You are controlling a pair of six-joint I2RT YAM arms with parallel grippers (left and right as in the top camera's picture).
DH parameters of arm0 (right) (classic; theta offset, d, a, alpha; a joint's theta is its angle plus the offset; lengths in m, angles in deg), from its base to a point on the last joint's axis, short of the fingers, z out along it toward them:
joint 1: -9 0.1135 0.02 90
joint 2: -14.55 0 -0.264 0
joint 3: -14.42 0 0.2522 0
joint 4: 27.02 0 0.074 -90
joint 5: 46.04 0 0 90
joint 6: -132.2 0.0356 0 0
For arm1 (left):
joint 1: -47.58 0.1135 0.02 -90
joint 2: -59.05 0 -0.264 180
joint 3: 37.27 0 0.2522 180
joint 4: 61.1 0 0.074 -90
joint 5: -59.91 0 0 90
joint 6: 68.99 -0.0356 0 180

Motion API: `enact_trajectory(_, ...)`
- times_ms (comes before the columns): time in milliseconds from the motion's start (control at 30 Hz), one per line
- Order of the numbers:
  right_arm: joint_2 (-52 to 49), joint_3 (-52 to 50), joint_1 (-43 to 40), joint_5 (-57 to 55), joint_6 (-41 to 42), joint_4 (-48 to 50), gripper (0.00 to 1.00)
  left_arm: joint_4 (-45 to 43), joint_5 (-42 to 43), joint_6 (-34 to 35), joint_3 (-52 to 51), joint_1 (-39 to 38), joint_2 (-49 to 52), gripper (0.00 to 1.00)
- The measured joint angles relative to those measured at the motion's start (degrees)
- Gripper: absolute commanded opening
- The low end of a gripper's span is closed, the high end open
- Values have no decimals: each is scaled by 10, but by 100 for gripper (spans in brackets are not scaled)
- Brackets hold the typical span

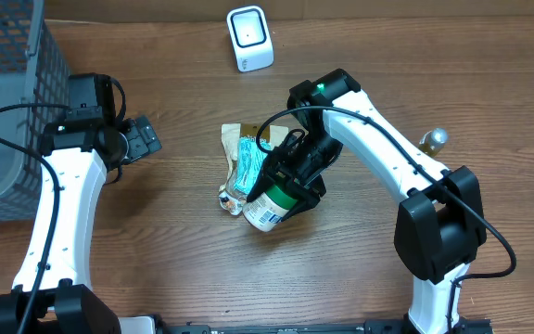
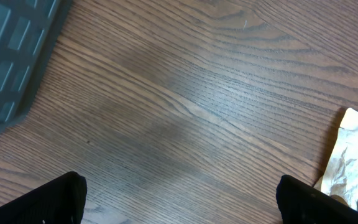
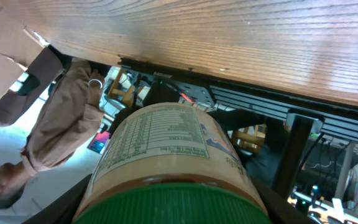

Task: Scan the item barcode
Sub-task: 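Lift the jar and tilt it with the right gripper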

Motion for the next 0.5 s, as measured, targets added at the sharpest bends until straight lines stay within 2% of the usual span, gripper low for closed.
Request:
enact_trajectory(300,0,0,0,25,0,5,23,0,0,0,0,0,0,100)
enact_trajectory(500,0,0,0,-10,0,32,23,0,0,0,0,0,0,100)
